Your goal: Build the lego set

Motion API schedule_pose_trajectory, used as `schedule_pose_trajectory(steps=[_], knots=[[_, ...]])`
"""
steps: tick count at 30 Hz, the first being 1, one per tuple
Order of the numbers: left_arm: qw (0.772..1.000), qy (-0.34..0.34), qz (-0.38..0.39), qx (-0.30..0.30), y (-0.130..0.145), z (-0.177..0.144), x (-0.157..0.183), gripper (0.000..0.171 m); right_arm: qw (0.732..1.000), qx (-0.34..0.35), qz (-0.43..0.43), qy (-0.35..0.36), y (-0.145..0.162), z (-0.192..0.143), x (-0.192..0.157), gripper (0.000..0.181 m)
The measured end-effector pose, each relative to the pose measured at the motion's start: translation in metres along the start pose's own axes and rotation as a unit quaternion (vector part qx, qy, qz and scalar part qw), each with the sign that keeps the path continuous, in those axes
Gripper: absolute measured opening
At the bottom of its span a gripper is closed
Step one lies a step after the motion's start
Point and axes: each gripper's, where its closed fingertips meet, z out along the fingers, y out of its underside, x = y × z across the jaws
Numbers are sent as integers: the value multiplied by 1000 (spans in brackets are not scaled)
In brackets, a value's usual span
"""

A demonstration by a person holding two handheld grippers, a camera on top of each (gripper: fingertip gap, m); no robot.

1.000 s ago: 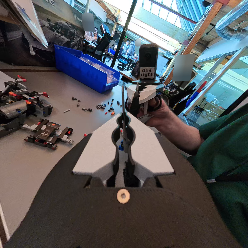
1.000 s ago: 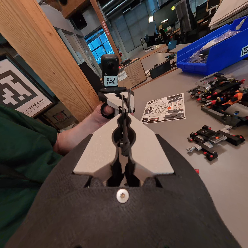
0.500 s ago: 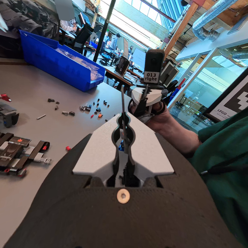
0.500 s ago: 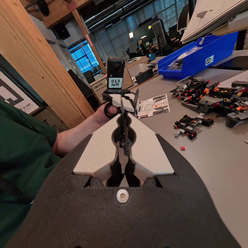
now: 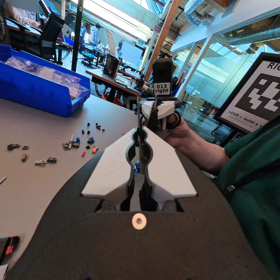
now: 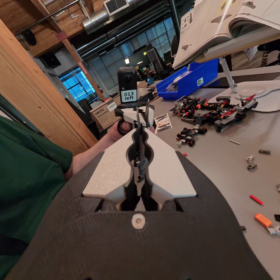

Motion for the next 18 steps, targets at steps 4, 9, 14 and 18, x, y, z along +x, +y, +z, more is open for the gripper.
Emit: schedule_pose_trajectory(steps=[4,9,14,18], knots=[[1000,0,2,-10,3,5,-3,0,1000,4,7,5,0,-4,5,1],[1000,-2,-23,14,-1,-2,-5,3,999,5,51,7,-1,5,13,0],[997,-59,5,50,-11,-27,-13,39,997,6,79,0,1,20,20,0],[990,-113,81,29,-10,-39,-8,53,996,6,86,-9,2,29,22,0]])
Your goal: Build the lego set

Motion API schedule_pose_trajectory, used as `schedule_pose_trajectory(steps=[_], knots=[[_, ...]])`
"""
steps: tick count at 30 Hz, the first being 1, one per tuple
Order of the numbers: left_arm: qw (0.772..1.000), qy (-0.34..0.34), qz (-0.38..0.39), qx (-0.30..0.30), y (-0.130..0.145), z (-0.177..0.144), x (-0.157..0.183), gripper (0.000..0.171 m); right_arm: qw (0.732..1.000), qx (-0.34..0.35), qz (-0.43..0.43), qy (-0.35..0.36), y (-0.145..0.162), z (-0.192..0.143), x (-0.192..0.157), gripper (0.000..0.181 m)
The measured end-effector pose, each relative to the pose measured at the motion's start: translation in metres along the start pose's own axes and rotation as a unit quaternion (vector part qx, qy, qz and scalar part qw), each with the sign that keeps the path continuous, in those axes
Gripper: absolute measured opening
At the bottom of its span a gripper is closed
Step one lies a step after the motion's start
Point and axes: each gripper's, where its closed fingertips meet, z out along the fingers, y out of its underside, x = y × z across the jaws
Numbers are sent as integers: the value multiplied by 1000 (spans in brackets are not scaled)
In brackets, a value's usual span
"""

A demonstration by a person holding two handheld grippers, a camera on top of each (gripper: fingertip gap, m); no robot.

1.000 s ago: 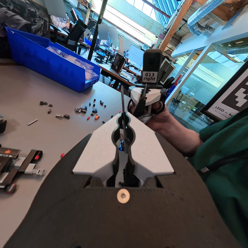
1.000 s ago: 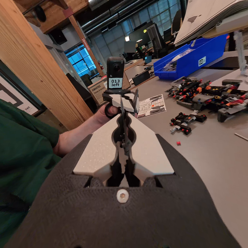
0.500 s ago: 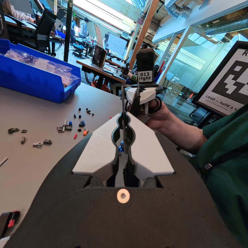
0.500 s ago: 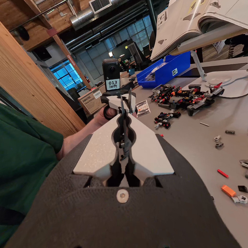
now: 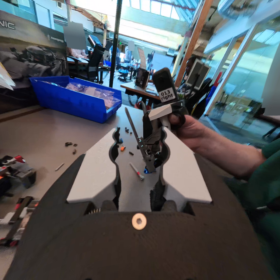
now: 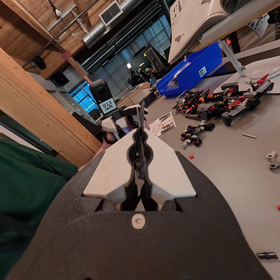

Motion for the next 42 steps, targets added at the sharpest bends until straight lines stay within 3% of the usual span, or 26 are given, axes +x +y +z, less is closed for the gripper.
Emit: schedule_pose_trajectory(steps=[6,10,16,21,26,28,33,39,42], knots=[[989,-57,96,-94,20,11,2,80,1000,1,3,11,0,10,7,0],[976,-110,140,-124,28,13,-10,66,1000,-6,7,7,2,15,8,0],[993,-88,46,-57,17,10,-17,37,1000,0,4,4,0,16,7,0],[995,-79,-3,-68,20,13,-23,33,1000,-7,5,-2,2,17,7,0],[994,-55,-41,-82,20,14,-23,34,1000,-7,11,-2,2,15,8,0],[994,-28,-80,-71,17,13,-21,48,1000,-8,23,-5,4,15,10,0],[992,3,-123,-35,8,-4,-24,52,999,-8,37,-4,8,12,15,0],[985,18,-153,-76,33,-3,-27,27,999,-20,46,-15,14,16,13,0],[986,37,-155,-58,31,-1,-22,6,999,-21,43,-15,14,16,12,0]])
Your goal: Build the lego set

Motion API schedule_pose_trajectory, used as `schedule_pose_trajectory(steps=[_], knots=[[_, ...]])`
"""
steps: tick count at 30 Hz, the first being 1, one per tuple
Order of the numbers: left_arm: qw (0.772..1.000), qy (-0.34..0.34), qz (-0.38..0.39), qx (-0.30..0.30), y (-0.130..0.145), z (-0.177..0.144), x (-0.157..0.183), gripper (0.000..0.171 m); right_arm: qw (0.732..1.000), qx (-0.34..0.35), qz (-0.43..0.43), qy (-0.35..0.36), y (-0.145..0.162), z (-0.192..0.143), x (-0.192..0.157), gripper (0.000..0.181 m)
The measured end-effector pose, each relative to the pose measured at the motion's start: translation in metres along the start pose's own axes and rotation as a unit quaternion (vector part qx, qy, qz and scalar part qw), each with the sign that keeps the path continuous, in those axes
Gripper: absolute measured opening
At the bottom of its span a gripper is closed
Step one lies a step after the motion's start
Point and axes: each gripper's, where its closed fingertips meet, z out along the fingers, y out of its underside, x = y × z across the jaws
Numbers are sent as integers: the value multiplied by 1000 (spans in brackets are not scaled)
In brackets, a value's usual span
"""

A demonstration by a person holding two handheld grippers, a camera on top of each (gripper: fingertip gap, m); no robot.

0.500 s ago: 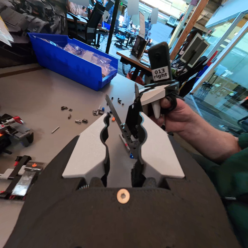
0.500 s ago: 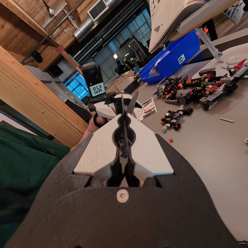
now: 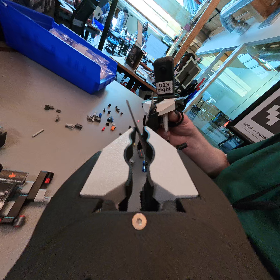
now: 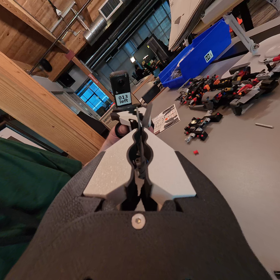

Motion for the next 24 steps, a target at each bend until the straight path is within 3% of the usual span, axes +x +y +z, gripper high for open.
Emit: schedule_pose_trajectory(steps=[5,9,16,21,24], knots=[[999,-1,50,-3,-2,0,6,3,1000,-8,-12,8,0,-1,-1,0],[1000,9,26,1,-3,-2,4,2,1000,-14,0,14,0,2,4,0],[999,-12,-26,-21,18,-2,-24,1,997,-45,31,47,18,8,32,0],[1000,-3,-11,-28,27,-1,-26,1,997,-50,28,51,25,7,40,0],[1000,1,-1,-30,26,-1,-21,18,997,-54,26,56,27,6,40,0]])
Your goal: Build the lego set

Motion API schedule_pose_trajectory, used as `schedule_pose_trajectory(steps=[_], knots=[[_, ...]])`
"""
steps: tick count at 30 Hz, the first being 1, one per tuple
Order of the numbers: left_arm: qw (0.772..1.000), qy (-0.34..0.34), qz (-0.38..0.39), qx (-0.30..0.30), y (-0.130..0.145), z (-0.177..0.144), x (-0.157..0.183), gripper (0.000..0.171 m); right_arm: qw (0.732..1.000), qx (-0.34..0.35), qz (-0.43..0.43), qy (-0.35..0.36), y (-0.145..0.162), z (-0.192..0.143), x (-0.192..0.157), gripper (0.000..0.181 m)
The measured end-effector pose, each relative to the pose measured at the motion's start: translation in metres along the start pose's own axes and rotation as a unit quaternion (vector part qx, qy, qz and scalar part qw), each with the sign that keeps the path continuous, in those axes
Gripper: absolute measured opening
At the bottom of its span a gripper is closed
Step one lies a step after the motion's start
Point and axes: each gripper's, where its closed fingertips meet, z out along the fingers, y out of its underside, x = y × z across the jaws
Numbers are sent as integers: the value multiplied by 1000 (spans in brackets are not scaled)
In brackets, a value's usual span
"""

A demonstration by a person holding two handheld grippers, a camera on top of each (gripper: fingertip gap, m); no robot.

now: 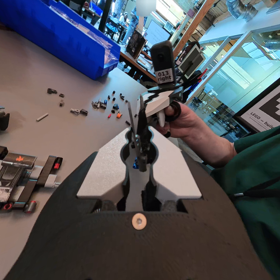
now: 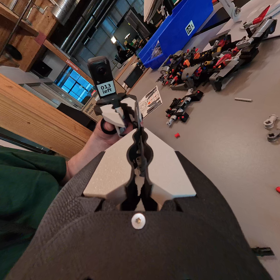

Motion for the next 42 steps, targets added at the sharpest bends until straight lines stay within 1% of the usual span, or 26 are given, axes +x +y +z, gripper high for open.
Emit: schedule_pose_trajectory(steps=[2,3,4,5,6,9,11,13,16,21,24,27,29,30,33,35,37,40,42], knots=[[1000,5,26,11,-5,0,9,38,1000,-4,5,-1,1,1,0,0],[999,-1,40,6,-5,2,11,47,1000,-5,5,-1,1,1,0,0],[999,-15,52,-9,-2,4,10,55,1000,-6,4,0,1,2,0,0],[997,-31,65,-27,2,7,8,58,1000,-7,2,2,2,3,0,0],[995,-42,81,-37,5,10,7,57,1000,-9,0,2,2,4,-1,0],[990,-76,108,-46,7,14,2,41,1000,-9,-7,2,2,6,-5,0],[992,-68,99,-39,5,14,3,34,1000,-6,-13,5,1,5,-6,0],[995,-52,83,-19,1,11,5,27,1000,0,-8,0,-1,3,-7,0],[997,-46,60,-17,3,10,3,24,1000,-4,-5,3,3,2,-6,0],[998,-27,52,-9,6,11,5,15,1000,1,-7,-4,6,0,-5,0],[998,0,55,14,3,8,13,15,999,14,-34,-27,5,-1,-18,0],[995,21,92,35,-2,3,28,15,996,22,-77,-41,5,-2,-32,0],[992,25,112,42,-4,1,36,17,993,27,-108,-32,5,-4,-36,0],[994,24,104,36,-3,1,35,19,994,16,-103,-25,8,-4,-34,0],[998,15,60,18,1,1,26,23,999,-4,-51,-1,15,-4,-19,0],[999,2,31,-9,11,3,15,26,999,-29,-14,7,24,-2,-8,0],[1000,-11,15,-25,20,4,5,27,999,-40,13,14,30,0,2,0],[999,-20,-13,-33,26,4,-6,26,998,-55,25,28,33,4,11,0],[998,-39,-28,-43,31,4,-17,25,997,-62,34,34,34,6,17,0]])
